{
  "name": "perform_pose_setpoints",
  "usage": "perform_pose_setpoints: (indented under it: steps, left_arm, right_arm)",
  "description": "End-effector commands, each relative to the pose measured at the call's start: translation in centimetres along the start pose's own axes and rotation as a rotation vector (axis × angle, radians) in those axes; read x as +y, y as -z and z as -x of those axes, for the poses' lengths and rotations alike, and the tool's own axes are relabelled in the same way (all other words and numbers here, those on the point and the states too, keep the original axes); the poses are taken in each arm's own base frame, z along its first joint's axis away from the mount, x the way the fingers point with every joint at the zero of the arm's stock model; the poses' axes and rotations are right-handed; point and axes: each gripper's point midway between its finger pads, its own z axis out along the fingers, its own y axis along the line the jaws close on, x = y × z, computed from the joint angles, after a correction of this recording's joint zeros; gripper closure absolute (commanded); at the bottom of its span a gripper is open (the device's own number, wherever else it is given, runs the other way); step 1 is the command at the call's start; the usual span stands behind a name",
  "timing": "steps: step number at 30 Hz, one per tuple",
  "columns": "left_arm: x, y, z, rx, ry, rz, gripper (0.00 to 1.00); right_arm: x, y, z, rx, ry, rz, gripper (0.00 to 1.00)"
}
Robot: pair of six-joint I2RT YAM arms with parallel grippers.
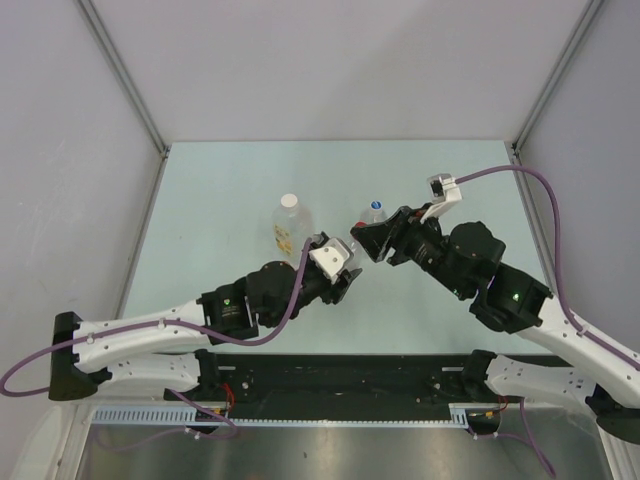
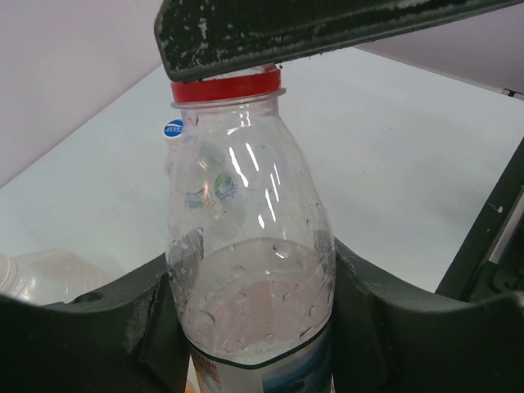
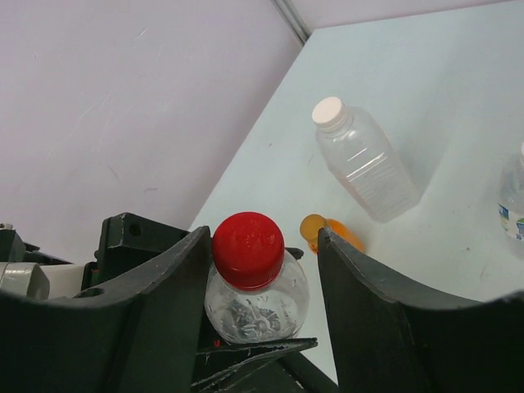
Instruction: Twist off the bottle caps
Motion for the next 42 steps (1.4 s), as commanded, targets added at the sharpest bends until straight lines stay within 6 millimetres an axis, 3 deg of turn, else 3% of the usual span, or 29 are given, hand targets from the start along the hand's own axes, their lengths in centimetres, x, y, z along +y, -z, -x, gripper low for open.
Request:
perform_pose_setpoints:
  steps: [1,7,10,11,14,19,27,30,31,36,39,40,42]
  left_arm:
    - [0.1,0.0,1.1,-0.041,-0.003,0.012,1.00]
    - [-0.1,0.0,1.0,-0.039,-0.004,0.006,1.00]
    - [-0.2,0.0,0.9,-0.038,-0.005,0.002,1.00]
    - [-0.2,0.0,0.8,-0.035,-0.006,0.001,1.00]
    - [-0.3,0.0,0.7,-0.033,-0.008,-0.001,1.00]
    - [-0.3,-0.1,0.7,-0.031,-0.007,-0.001,1.00]
    - [-0.4,-0.2,0.7,-0.030,-0.009,0.000,1.00]
    - [-0.4,-0.2,0.7,-0.030,-0.011,0.000,1.00]
    - [-0.4,-0.1,0.8,-0.033,-0.008,-0.003,1.00]
    - [-2.4,1.2,2.6,-0.092,0.025,-0.149,1.00]
    - [-5.4,3.1,4.8,-0.161,0.045,-0.357,1.00]
    - [-7.2,4.1,5.1,-0.168,0.047,-0.480,1.00]
    - [-8.2,5.4,6.8,-0.199,0.075,-0.576,1.00]
  right_arm:
    - [1.2,0.1,1.6,-0.049,-0.015,0.030,0.43]
    - [1.1,0.2,1.7,-0.050,-0.014,0.027,0.57]
    - [1.0,0.3,1.8,-0.057,-0.013,0.023,0.53]
    - [1.0,0.3,1.7,-0.055,-0.013,0.023,0.45]
    - [1.1,0.3,1.8,-0.058,-0.014,0.027,0.37]
    - [1.1,0.4,1.8,-0.057,-0.014,0.028,0.35]
    - [1.0,0.5,1.7,-0.057,-0.009,0.026,0.64]
    - [1.0,0.5,1.5,-0.048,-0.001,0.031,0.83]
    - [1.1,0.5,1.4,-0.043,0.000,0.037,0.97]
    - [2.3,1.1,0.8,-0.014,0.048,0.128,1.00]
    - [4.1,2.0,0.1,0.030,0.118,0.251,1.00]
    - [5.0,2.6,-0.5,0.064,0.139,0.322,1.00]
    - [6.0,3.3,-0.8,0.075,0.186,0.397,1.00]
